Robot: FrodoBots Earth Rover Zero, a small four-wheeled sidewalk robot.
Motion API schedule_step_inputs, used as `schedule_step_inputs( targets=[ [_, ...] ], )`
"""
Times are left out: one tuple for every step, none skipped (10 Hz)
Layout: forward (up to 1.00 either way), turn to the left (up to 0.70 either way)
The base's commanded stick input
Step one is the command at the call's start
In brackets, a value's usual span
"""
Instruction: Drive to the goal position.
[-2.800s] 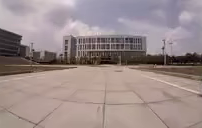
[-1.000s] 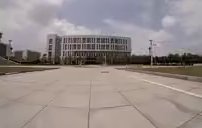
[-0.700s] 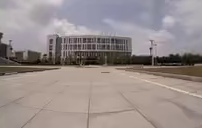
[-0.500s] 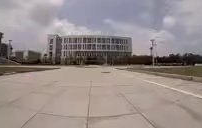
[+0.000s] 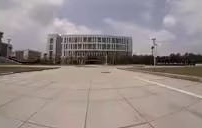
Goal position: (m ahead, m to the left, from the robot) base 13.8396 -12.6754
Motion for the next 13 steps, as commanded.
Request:
schedule_step_inputs(
  targets=[
    [0.50,-0.02],
    [0.50,-0.02],
    [0.50,-0.02],
    [0.50,-0.02],
    [0.50,-0.02],
    [0.50,-0.02],
    [0.50,-0.02],
    [0.50,-0.02],
    [0.50,-0.02],
    [0.50,-0.02],
    [0.50,-0.02],
    [0.50,-0.02],
    [0.50,-0.02]
  ],
)
